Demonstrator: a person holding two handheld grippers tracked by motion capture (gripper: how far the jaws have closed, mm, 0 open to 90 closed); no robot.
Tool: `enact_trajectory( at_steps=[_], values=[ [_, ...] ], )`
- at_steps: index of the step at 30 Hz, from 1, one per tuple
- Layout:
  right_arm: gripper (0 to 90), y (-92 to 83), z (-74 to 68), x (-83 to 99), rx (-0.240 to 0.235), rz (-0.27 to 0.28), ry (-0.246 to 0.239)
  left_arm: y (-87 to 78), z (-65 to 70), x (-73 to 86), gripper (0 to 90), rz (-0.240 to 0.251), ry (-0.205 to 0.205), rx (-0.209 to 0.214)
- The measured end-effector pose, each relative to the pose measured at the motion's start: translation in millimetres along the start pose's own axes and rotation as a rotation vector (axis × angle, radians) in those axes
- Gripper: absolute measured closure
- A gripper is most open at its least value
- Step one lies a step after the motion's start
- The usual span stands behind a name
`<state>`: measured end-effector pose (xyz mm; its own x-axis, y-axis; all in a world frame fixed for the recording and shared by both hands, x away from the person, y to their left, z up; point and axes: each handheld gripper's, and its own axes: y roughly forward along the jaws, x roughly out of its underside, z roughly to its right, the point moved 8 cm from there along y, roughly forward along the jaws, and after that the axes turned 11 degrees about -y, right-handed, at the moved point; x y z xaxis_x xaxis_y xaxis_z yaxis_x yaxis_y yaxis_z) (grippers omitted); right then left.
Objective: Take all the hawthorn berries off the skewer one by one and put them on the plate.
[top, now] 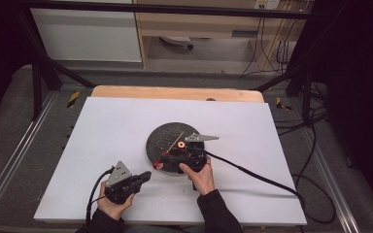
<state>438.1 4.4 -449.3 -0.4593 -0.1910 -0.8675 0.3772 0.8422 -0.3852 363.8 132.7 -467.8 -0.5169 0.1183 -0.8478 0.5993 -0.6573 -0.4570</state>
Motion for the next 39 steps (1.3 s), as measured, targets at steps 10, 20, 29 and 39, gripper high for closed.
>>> enact_trajectory(
  at_steps=[10,20,29,39],
  values=[
    [60.9,0.8,-3.9,1.0,-0.047,-0.004,0.025,1.2,1.4,1.0,88.4,-0.005,0.005,0.003],
    [61.4,-4.7,-1.5,-5.9,-0.021,0.011,0.018,-1.2,2.7,-0.5,88.4,0.005,0.009,0.008],
    [61.5,-14.3,5.6,-18.9,0.010,0.026,0.006,-3.6,4.1,-2.1,88.4,0.016,0.011,0.013],
    [61.6,-29.2,20.3,-39.1,0.062,0.043,-0.003,-5.2,5.5,-3.0,88.4,0.025,0.016,0.019]
  ],
)
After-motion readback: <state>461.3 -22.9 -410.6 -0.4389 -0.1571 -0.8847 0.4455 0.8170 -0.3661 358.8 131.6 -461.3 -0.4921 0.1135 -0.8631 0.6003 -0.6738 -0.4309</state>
